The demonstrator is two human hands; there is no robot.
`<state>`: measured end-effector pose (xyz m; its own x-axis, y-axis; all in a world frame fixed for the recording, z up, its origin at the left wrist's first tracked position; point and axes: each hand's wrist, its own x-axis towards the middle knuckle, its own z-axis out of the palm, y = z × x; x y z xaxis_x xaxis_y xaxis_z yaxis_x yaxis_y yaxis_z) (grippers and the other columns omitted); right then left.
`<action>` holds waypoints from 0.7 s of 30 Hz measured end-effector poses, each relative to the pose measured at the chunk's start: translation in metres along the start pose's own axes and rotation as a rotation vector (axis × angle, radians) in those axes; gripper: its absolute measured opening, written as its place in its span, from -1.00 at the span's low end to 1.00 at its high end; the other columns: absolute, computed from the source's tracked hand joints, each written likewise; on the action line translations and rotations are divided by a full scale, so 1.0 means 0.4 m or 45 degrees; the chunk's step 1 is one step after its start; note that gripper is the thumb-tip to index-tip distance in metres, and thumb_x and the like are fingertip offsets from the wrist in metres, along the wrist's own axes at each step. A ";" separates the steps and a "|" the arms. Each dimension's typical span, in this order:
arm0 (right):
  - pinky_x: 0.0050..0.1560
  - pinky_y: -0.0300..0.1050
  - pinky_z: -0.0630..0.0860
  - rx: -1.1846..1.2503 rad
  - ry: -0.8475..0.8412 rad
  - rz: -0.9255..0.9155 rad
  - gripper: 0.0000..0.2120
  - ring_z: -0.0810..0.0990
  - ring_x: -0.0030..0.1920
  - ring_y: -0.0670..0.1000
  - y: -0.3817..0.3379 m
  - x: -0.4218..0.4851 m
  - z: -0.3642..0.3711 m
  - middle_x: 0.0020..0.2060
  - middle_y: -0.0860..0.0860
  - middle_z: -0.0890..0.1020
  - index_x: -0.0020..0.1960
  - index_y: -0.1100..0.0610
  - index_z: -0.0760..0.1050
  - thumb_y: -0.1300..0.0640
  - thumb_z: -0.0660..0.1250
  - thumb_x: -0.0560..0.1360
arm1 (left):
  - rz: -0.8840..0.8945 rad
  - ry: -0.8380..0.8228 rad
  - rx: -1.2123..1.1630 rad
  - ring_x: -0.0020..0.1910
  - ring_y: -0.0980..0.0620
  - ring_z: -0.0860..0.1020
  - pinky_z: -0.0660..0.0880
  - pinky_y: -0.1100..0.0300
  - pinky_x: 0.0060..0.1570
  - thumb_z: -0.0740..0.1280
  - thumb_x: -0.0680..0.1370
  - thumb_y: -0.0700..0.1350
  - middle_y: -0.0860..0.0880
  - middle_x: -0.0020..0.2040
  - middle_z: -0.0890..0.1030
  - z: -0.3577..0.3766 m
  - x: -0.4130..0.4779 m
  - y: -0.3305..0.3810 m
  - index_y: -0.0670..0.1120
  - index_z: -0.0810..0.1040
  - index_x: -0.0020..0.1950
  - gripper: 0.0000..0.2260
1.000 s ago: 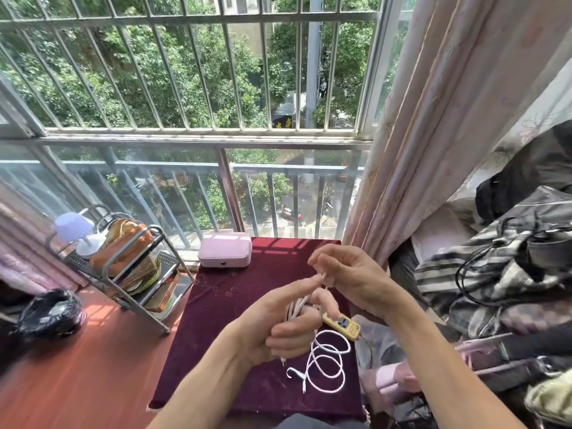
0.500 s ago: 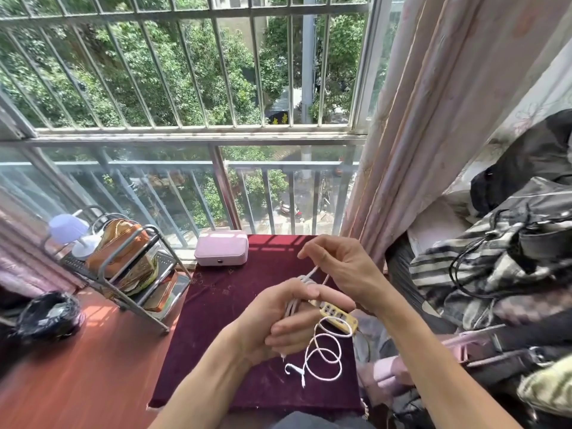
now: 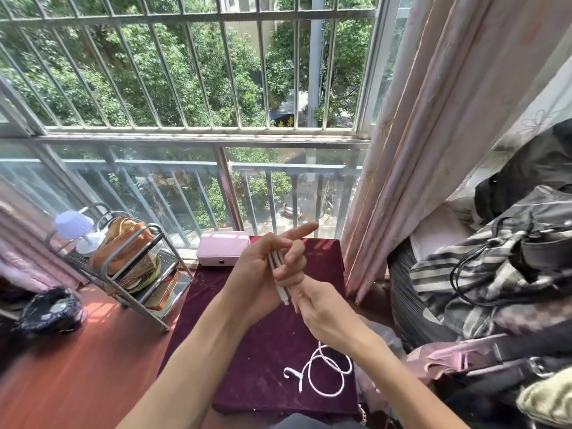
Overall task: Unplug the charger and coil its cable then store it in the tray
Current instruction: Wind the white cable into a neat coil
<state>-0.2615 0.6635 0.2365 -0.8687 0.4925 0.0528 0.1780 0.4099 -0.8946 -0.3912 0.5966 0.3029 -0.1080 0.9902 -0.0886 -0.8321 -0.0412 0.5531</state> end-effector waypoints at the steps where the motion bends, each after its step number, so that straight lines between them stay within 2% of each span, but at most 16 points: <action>1: -0.41 -0.08 0.32 -0.081 -0.053 0.017 -0.64 0.35 -0.49 -0.14 0.000 -0.004 -0.002 -0.45 -0.14 0.48 -0.17 -0.41 0.42 0.00 0.13 0.68 | 0.016 0.038 0.055 -0.55 0.13 0.34 0.30 0.30 -0.57 0.11 0.54 -0.29 -0.05 -0.39 0.44 -0.007 0.008 0.001 -0.33 0.45 0.38 -0.58; 2: -0.39 -0.12 0.32 -0.175 -0.115 0.033 -0.61 0.38 -0.50 -0.15 0.000 -0.009 -0.003 -0.46 -0.20 0.51 -0.12 -0.44 0.43 0.03 0.17 0.72 | 0.032 0.079 0.110 -0.54 0.12 0.35 0.30 0.30 -0.56 0.13 0.53 -0.29 -0.05 -0.38 0.44 -0.015 0.014 0.004 -0.33 0.46 0.38 -0.57; 3: -0.35 -0.19 0.32 -0.261 -0.167 0.054 -0.67 0.44 -0.49 -0.19 0.002 -0.015 -0.005 -0.45 -0.30 0.54 -0.01 -0.41 0.49 0.03 0.19 0.73 | 0.044 0.121 0.164 -0.53 0.12 0.35 0.31 0.29 -0.54 0.16 0.51 -0.28 -0.05 -0.37 0.45 -0.023 0.020 0.008 -0.33 0.46 0.38 -0.57; 4: -0.32 -0.25 0.33 -0.323 -0.202 0.069 -0.78 0.49 -0.45 -0.26 0.001 -0.022 -0.010 -0.43 -0.39 0.56 0.13 -0.29 0.55 0.01 0.21 0.74 | 0.049 0.165 0.219 -0.51 0.11 0.36 0.32 0.29 -0.53 0.18 0.50 -0.27 -0.06 -0.36 0.46 -0.031 0.025 0.012 -0.33 0.46 0.37 -0.56; 5: -0.27 -0.26 0.38 -0.378 -0.210 0.071 -0.82 0.53 -0.39 -0.29 -0.004 -0.028 -0.017 -0.39 -0.38 0.59 0.23 -0.16 0.57 -0.01 0.22 0.73 | 0.048 0.204 0.269 -0.50 0.09 0.38 0.35 0.28 -0.51 0.18 0.49 -0.27 -0.06 -0.35 0.48 -0.041 0.029 0.015 -0.33 0.46 0.35 -0.57; 6: -0.20 -0.20 0.46 -0.435 -0.208 0.058 -0.81 0.58 -0.30 -0.26 -0.016 -0.032 -0.026 -0.33 -0.30 0.63 0.24 -0.08 0.58 -0.04 0.23 0.72 | 0.039 0.238 0.314 -0.47 0.08 0.41 0.40 0.26 -0.48 0.18 0.50 -0.28 -0.07 -0.34 0.50 -0.050 0.031 0.017 -0.32 0.47 0.34 -0.59; 8: -0.03 -0.03 0.56 -0.542 -0.202 0.015 -0.80 0.64 -0.13 -0.12 -0.044 -0.038 -0.047 -0.17 -0.15 0.70 0.15 -0.05 0.60 -0.09 0.24 0.70 | 0.001 0.282 0.407 -0.39 0.03 0.52 0.52 0.21 -0.37 0.15 0.54 -0.28 -0.09 -0.29 0.56 -0.067 0.031 0.019 -0.30 0.48 0.33 -0.63; 10: -0.02 0.02 0.57 -0.611 -0.193 -0.027 -0.78 0.64 -0.10 -0.05 -0.071 -0.041 -0.072 -0.14 -0.11 0.70 0.07 -0.04 0.61 -0.13 0.26 0.68 | -0.052 0.300 0.505 -0.28 -0.03 0.61 0.61 0.15 -0.24 0.15 0.57 -0.28 -0.12 -0.22 0.62 -0.076 0.027 0.016 -0.30 0.47 0.35 -0.64; 12: -0.05 0.00 0.57 -0.659 -0.200 -0.091 -0.77 0.62 -0.13 -0.06 -0.088 -0.041 -0.096 -0.18 -0.11 0.69 0.01 -0.04 0.64 -0.15 0.30 0.65 | -0.103 0.289 0.564 -0.19 -0.10 0.67 0.65 0.11 -0.14 0.16 0.58 -0.28 -0.18 -0.16 0.67 -0.080 0.020 0.010 -0.31 0.45 0.37 -0.63; 14: -0.09 -0.03 0.57 -0.641 -0.228 -0.154 -0.79 0.62 -0.16 -0.09 -0.105 -0.037 -0.120 -0.21 -0.12 0.69 -0.02 -0.04 0.67 -0.15 0.36 0.62 | -0.169 0.268 0.621 -0.15 -0.12 0.67 0.64 0.11 -0.13 0.17 0.57 -0.27 -0.23 -0.10 0.68 -0.083 0.010 0.001 -0.30 0.43 0.39 -0.62; 16: -0.05 -0.03 0.59 -0.577 -0.262 -0.205 -0.83 0.67 -0.09 -0.12 -0.118 -0.031 -0.141 -0.16 -0.13 0.73 -0.02 -0.03 0.71 -0.10 0.42 0.60 | -0.230 0.261 0.671 -0.13 -0.11 0.65 0.63 0.11 -0.14 0.21 0.56 -0.25 -0.23 -0.04 0.68 -0.088 0.003 -0.009 -0.27 0.46 0.40 -0.60; 18: 0.00 -0.04 0.60 -0.511 -0.300 -0.227 -0.85 0.69 -0.01 -0.14 -0.127 -0.022 -0.159 -0.08 -0.15 0.73 0.00 -0.01 0.74 -0.07 0.46 0.59 | -0.269 0.239 0.713 -0.09 -0.12 0.64 0.62 0.11 -0.11 0.26 0.52 -0.23 -0.23 0.00 0.68 -0.086 -0.003 -0.018 -0.26 0.57 0.32 -0.62; 21: -0.12 -0.30 0.50 -0.475 -0.308 -0.290 -0.86 0.64 -0.09 -0.18 -0.132 -0.005 -0.182 -0.13 -0.17 0.67 -0.02 -0.04 0.75 -0.08 0.49 0.56 | -0.341 0.066 0.746 -0.14 -0.17 0.64 0.62 0.08 -0.08 0.25 0.54 -0.24 -0.31 -0.07 0.64 -0.074 -0.012 -0.028 -0.38 0.61 0.15 -0.71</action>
<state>-0.2355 0.6970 0.3159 -0.9792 0.1844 0.0843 0.0861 0.7547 -0.6504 -0.3977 0.5884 0.2725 0.0236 0.9477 -0.3182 -0.4002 0.3006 0.8657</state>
